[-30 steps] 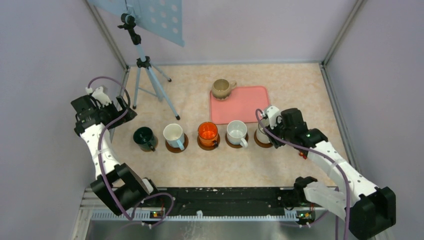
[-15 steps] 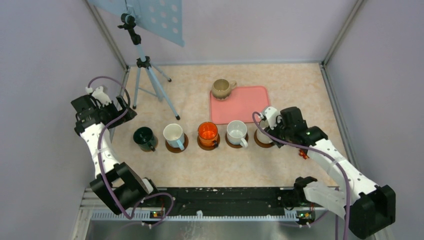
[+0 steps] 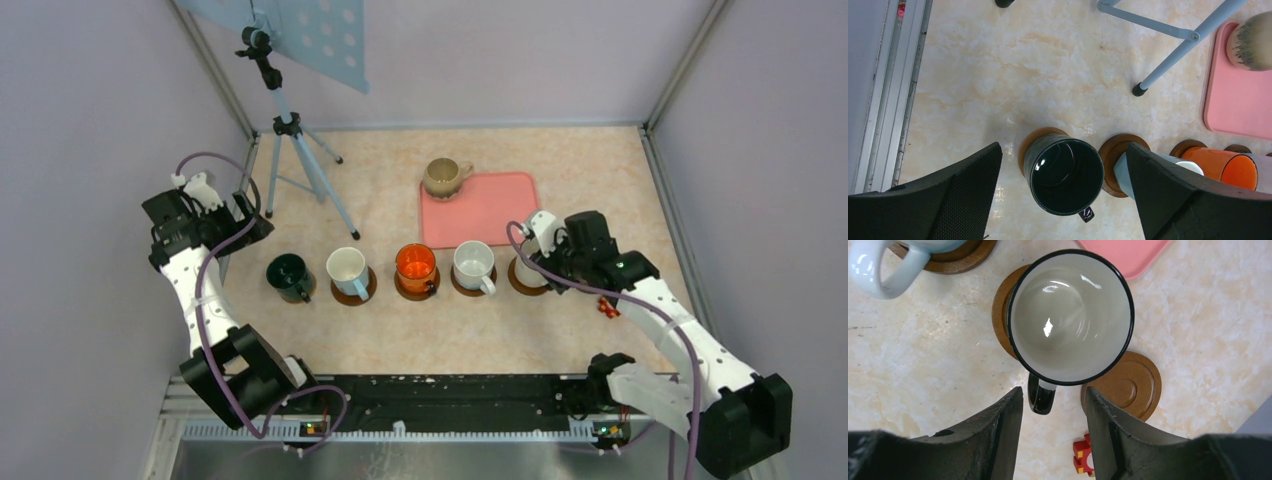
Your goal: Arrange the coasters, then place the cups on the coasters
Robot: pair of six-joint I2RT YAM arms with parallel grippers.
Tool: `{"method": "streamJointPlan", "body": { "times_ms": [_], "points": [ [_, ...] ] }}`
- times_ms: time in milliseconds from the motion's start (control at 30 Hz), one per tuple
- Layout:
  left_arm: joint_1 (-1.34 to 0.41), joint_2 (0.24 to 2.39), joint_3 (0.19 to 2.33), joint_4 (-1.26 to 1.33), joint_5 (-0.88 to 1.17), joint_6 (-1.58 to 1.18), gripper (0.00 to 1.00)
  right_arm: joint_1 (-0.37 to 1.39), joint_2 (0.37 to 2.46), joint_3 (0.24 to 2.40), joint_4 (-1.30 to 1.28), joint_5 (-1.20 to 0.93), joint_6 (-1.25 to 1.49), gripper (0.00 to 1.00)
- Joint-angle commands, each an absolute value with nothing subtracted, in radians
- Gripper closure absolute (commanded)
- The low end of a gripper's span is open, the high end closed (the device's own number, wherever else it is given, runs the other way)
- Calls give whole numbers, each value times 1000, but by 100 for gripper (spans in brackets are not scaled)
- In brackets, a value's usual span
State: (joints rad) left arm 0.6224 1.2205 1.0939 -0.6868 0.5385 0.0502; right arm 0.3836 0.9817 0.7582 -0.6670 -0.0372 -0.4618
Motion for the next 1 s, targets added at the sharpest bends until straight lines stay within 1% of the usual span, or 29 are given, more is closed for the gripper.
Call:
{"method": "streamJointPlan", "body": {
  "times_ms": [0,100,200,400,600,733,867,967],
  "points": [
    [619,1213,1107,-647,567,38,1,377,929,840,-655,-125,-492,51],
    [619,1212,1105,-647,570,39,1,378,955,889,-626,-156,-471,50],
    [619,1207,1100,-647,576,38,1,377,1029,960,-579,-164,-438,48],
    [618,1194,1110,-671,626,77,1,377,1248,1169,-520,-239,-426,38],
    [618,1197,1156,-754,692,169,1,368,1503,1397,-587,-436,-656,35],
    [619,1182,1171,-787,703,196,1,329,1668,1543,-679,-586,-910,34],
    [620,1147,1167,-815,675,214,1,308,1843,1753,-774,-619,-1096,34],
    [621,1124,1164,-829,653,169,1,302,1966,1870,-802,-618,-1204,35]
  ]
}}
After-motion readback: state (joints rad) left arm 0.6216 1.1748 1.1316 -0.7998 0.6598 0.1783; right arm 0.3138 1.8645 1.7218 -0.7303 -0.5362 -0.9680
